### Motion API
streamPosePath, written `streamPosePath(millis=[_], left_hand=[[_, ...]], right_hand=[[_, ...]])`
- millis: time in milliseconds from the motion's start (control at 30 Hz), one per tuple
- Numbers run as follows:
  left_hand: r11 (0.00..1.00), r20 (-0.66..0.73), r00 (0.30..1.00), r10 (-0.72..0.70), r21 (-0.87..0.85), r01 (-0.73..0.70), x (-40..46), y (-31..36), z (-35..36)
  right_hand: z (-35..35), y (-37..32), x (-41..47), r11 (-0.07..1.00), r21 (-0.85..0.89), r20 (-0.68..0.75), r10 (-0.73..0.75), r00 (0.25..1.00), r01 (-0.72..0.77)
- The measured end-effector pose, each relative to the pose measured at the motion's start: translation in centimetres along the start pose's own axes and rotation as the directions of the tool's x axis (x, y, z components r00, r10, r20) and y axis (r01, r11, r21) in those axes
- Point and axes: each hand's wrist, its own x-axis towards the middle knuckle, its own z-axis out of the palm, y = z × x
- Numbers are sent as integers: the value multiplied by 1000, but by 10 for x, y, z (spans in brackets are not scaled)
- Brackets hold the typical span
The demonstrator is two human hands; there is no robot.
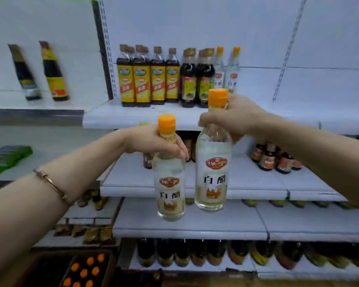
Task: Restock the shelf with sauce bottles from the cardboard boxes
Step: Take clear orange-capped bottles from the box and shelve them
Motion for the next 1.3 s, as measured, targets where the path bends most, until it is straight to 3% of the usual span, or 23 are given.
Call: streamPosePath(millis=[200,467,767,967,1300], left_hand=[[997,14,997,75,21,-75,66,82,24],[990,7,993,121,75,-121,143,143,17],[972,-63,970,233,-4,-234,233,165,-41],[979,-92,975,200,57,-195,283,169,-74],[994,-213,972,99,60,-88,371,137,-121]], right_hand=[[-86,52,-18,998,10,-67,63,996,-62],[-153,95,10,995,19,-87,95,992,-94],[-212,119,84,997,51,-179,67,982,-59],[-225,140,138,999,33,-204,34,978,-28],[-235,190,263,993,88,-105,-73,992,82]])
